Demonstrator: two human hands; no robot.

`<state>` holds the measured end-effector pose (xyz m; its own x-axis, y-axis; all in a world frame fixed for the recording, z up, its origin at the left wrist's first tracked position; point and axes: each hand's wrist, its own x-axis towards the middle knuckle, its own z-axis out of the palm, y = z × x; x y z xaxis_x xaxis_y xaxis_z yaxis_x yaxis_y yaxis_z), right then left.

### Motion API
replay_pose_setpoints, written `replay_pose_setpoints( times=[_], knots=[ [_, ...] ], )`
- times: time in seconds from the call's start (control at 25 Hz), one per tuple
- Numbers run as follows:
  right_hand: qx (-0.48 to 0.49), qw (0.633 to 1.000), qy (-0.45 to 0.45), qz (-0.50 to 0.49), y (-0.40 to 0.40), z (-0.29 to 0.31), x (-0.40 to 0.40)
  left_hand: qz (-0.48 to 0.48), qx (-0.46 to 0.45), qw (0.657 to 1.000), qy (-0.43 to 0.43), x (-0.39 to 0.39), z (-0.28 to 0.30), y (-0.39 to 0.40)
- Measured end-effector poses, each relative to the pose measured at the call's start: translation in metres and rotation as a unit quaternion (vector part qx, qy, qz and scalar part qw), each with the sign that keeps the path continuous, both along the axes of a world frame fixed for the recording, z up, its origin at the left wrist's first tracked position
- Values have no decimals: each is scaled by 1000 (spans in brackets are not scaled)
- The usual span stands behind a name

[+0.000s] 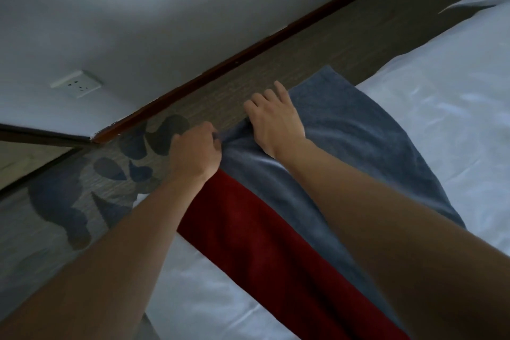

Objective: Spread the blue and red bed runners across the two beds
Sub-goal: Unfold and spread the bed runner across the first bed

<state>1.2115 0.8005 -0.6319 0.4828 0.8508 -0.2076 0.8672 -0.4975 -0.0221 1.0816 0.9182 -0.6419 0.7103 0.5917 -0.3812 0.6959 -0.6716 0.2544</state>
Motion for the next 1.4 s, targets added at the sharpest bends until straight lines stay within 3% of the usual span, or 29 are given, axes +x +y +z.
replay_pose_setpoints(
  times=[0.16,0.36,0.52,0.72,0.92,1.2,1.4],
  knots=[
    [11,999,-14,-34,-46,5,-4,-52,4,998,-38,16,3,-36],
    [1,984,-38,-172,-192,49,2,-186,-19,973,-135,59,42,-168],
    [-65,943,-41,-325,-348,90,-28,-325,-73,925,-181,65,70,-295],
    [-94,886,-28,-453,-502,126,-125,-454,-115,867,-169,11,97,-445],
    [-124,848,8,-516,-569,118,-208,-504,-135,839,-153,-60,98,-518],
    [-103,811,0,-576,-633,112,-299,-531,-89,833,-128,-140,104,-573],
    [-44,828,-2,-559,-656,117,-349,-555,-1,819,-145,-187,111,-596]
  ],
)
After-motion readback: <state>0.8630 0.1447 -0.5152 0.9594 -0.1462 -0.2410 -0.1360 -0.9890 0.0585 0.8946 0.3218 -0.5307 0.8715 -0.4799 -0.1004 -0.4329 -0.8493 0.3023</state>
